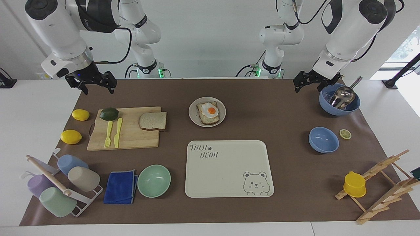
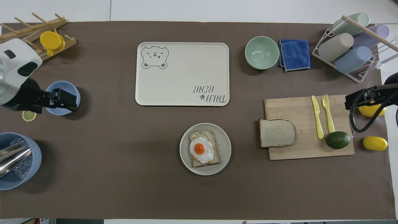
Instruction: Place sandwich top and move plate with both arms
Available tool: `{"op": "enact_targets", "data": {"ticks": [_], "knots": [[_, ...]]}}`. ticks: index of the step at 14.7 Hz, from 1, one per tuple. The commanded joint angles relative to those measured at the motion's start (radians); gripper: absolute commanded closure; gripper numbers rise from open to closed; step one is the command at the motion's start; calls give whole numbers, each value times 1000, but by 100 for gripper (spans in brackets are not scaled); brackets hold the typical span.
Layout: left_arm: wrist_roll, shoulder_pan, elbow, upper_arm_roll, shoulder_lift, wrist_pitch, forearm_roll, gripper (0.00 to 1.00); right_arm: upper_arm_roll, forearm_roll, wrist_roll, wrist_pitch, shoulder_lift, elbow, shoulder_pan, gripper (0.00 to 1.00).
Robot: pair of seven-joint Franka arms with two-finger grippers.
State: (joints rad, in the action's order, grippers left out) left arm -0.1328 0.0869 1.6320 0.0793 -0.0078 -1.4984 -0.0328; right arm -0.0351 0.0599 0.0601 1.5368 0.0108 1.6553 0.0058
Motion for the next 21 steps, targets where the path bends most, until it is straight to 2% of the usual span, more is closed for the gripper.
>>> {"op": "enact_targets", "data": {"ticks": [1, 11, 15, 17, 18, 19, 21], "knots": [[5, -4, 35, -3, -29, -22, -2, 0, 21, 5, -16, -4, -8, -12, -20, 0], [5, -4, 35, -3, -29, -22, -4, 0, 12, -12, -22, 29, 5, -19, -14, 0], [5, -4, 35, -3, -29, -22, -2, 0, 11, -12, -6, -4, 34, -3, -21, 0], [5, -4, 35, -3, -29, -22, -4, 0, 17, -25, -8, 31, 37, 6, -6, 0], [5, -4, 35, -3, -29, -22, -4, 0, 29, -40, -14, 54, 34, 15, 11, 0], [5, -4, 35, -3, -29, -22, -4, 0, 37, -40, -35, 68, 26, 36, 70, 0], [5, -4, 35, -3, -29, -22, -4, 0, 37, -38, -216, 113, -43, 52, 201, 0]]}}
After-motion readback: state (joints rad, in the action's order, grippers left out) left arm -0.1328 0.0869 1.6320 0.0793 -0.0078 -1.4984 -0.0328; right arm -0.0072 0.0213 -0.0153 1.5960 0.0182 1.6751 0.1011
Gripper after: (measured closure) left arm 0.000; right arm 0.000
